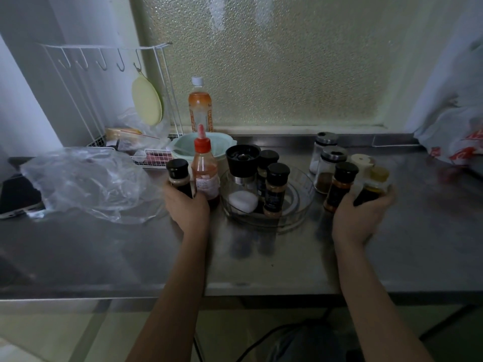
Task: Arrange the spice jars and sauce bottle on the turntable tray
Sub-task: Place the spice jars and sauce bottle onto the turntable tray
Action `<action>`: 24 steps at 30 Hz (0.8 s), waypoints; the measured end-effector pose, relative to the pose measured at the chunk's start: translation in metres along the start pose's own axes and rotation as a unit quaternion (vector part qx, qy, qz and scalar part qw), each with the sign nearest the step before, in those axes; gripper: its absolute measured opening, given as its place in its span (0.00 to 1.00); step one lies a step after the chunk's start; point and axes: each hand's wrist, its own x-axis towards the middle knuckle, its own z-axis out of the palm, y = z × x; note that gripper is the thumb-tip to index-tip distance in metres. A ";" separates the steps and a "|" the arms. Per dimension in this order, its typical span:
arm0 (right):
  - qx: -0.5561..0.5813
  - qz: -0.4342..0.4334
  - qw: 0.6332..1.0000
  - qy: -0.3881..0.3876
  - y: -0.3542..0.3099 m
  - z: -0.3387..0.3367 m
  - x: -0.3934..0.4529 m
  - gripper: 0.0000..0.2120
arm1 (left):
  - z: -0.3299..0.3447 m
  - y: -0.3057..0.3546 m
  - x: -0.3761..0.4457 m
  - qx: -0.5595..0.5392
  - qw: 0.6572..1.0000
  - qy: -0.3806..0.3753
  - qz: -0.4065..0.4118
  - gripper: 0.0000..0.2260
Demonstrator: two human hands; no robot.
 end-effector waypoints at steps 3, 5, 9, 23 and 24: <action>-0.030 0.002 1.000 -0.002 0.004 0.001 0.002 0.28 | -0.001 -0.002 0.000 0.006 0.999 0.030 -0.011 0.14; -0.054 -0.010 0.998 -0.002 0.004 0.000 0.000 0.23 | -0.002 0.002 -0.003 -0.009 0.998 0.057 0.014 0.11; 0.044 -0.080 0.995 0.032 -0.003 -0.008 -0.007 0.20 | -0.006 0.022 -0.016 -0.042 0.993 0.079 0.080 0.16; 0.019 -0.223 0.924 -0.309 -0.017 0.020 -0.044 0.11 | -0.008 0.041 -0.044 -0.043 0.965 -0.027 0.256 0.21; 0.011 -0.229 0.925 -0.304 -0.015 0.021 -0.043 0.11 | -0.008 0.041 -0.045 -0.047 0.966 -0.025 0.254 0.21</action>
